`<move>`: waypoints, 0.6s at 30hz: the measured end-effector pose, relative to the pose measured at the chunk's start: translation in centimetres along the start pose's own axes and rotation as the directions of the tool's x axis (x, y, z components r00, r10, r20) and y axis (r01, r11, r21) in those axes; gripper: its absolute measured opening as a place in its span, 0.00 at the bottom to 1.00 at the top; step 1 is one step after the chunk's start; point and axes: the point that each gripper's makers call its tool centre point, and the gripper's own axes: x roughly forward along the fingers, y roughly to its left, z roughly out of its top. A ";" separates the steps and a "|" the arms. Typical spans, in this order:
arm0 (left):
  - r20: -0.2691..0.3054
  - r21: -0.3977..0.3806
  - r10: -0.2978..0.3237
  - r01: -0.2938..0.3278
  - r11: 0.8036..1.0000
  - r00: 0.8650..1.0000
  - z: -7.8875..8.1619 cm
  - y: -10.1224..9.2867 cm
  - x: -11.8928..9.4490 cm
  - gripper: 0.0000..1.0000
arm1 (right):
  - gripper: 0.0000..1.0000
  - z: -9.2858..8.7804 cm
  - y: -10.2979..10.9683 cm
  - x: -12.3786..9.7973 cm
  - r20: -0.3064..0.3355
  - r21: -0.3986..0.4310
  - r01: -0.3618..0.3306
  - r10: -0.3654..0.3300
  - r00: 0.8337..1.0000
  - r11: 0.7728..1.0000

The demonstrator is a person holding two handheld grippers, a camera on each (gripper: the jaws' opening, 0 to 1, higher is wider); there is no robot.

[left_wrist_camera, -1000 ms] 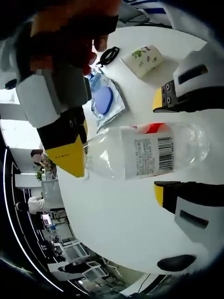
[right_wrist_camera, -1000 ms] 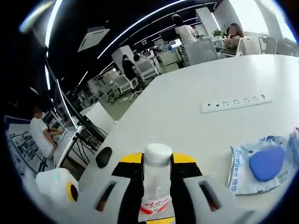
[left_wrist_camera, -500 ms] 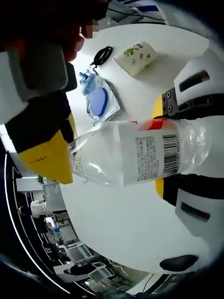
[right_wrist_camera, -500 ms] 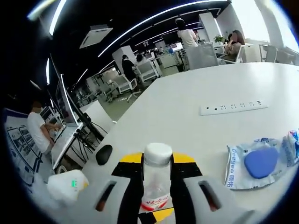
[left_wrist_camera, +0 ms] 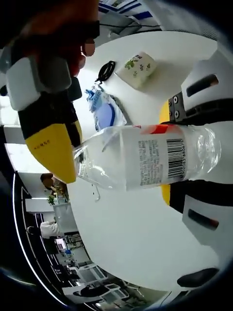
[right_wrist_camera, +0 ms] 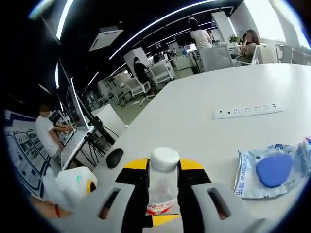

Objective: Arrange the tabletop items into an orderly group along one side of the table until the central work area is clear of visible clutter.

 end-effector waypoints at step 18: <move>0.107 -0.032 -0.076 0.080 0.996 0.991 0.5 0.0 0.0 0.41 | 0.20 0.1 1.4 0.5 -0.003 -0.140 -0.116 0.116 0.993 0.983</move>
